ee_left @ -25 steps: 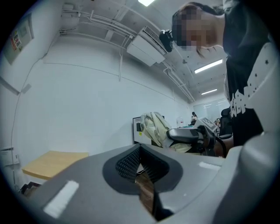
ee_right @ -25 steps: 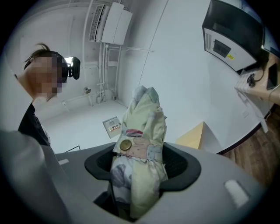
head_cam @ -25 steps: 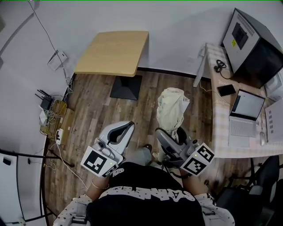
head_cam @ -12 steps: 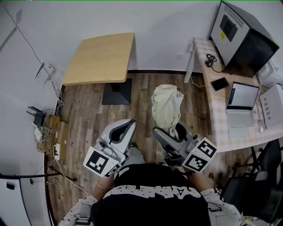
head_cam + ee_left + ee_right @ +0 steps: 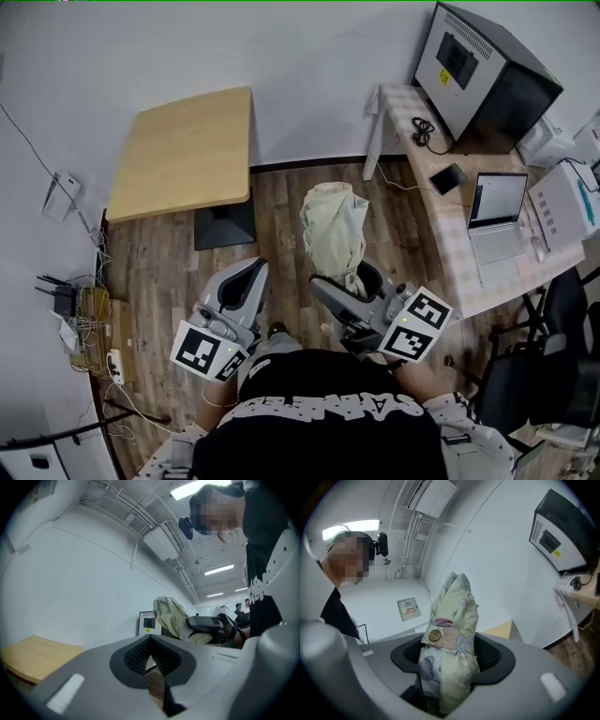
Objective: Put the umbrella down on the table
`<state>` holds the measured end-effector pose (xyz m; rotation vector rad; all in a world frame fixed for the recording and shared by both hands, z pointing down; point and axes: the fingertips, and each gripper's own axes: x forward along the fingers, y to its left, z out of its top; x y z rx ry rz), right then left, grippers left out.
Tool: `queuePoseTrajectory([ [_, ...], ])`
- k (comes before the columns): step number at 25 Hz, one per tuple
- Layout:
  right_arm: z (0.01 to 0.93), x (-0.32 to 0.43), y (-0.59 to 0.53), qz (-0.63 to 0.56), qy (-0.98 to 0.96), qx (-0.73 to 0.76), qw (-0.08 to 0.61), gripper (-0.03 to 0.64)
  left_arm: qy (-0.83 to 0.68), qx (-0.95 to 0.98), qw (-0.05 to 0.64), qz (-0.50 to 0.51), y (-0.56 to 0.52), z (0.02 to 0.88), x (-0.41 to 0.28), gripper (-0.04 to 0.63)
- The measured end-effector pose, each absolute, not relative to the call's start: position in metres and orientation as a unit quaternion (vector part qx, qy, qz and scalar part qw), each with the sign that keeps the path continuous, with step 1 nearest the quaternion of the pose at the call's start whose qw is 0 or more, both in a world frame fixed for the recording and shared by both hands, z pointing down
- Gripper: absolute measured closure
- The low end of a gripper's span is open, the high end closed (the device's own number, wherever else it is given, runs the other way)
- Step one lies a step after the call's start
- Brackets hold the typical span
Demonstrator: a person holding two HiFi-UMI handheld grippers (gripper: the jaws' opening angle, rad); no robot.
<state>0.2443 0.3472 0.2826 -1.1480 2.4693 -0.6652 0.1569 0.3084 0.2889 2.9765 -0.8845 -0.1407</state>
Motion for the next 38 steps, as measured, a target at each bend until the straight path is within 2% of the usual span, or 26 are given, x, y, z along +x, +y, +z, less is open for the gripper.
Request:
queuePoseTrajectory([
  [9, 0.288, 0.223, 0.312, -0.236, 0.856, -0.429, 0.166, 0.319, -0.262, 0.964, 0.013, -0.050, 0.270, 0.293, 0.138, 0.601],
  [29, 0.290, 0.125, 0.268, -0.237, 0.874, -0.403, 0.135, 0.319, -0.310, 0.947, 0.023, -0.078, 0.235, 0.308, 0.030, 0.600],
  [38, 0.300, 0.123, 0.245, -0.255, 0.878, -0.385, 0.121, 0.319, -0.333, 0.939, 0.034, -0.079, 0.218, 0.314, 0.025, 0.601],
])
